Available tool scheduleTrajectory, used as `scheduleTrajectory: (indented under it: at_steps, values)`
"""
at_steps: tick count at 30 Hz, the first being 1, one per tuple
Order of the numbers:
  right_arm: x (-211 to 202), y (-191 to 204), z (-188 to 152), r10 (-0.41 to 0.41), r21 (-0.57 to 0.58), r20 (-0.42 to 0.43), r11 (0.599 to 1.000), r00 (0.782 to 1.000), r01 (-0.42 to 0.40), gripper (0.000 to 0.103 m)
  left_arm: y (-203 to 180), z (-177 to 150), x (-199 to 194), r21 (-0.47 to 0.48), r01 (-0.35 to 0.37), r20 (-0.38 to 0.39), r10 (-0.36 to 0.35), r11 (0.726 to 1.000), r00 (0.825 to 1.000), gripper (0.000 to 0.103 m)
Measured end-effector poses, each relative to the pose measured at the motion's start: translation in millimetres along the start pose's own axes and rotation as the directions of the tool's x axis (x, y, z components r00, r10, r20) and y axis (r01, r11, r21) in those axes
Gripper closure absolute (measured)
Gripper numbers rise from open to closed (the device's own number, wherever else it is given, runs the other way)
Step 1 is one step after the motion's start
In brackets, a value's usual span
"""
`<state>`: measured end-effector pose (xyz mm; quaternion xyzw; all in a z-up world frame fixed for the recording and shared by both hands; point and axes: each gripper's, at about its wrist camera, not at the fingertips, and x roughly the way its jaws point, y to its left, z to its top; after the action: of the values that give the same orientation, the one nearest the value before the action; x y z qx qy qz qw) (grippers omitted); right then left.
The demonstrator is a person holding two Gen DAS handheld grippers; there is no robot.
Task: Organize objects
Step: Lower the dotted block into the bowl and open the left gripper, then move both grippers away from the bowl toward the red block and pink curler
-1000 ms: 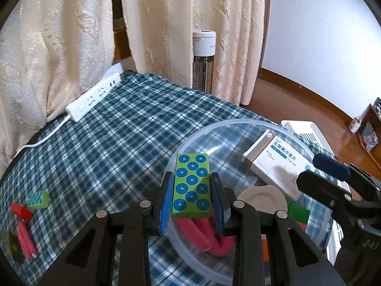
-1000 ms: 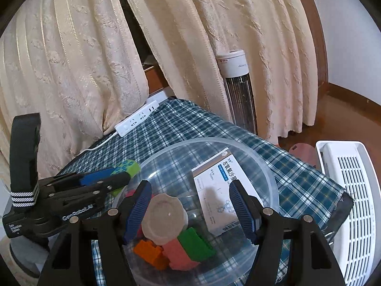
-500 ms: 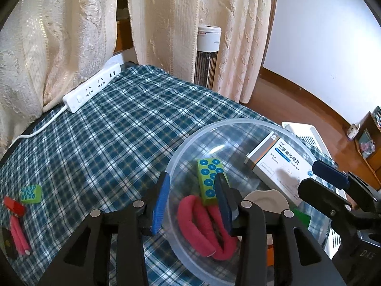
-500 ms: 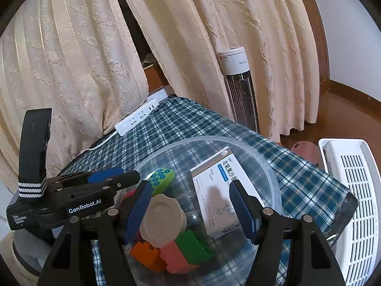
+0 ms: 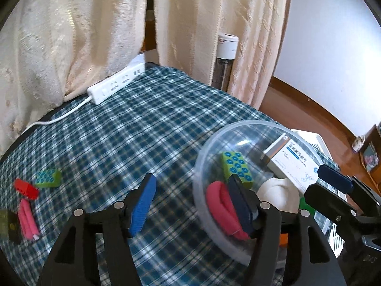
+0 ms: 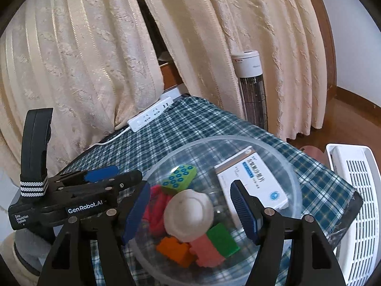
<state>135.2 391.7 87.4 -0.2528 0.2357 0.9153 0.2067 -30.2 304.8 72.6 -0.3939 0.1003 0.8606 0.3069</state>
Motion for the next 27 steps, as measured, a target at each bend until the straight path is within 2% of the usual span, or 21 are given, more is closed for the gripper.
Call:
scheduleTrajectory:
  at_steps: [14,27]
  values:
    - [7,45,-10,0.051,-0.069,-0.045,0.996,0.998,-0.054,0.03,52,-23,-26,-0.088,-0.055,0.01,0.057,0.995,0.998,0.036]
    - [24,84,-25,0.09,-0.102,-0.12,0.989,0.989,-0.103,0.029,108,-45,-45,-0.165,-0.12,0.005,0.123,0.979,0.992,0.036]
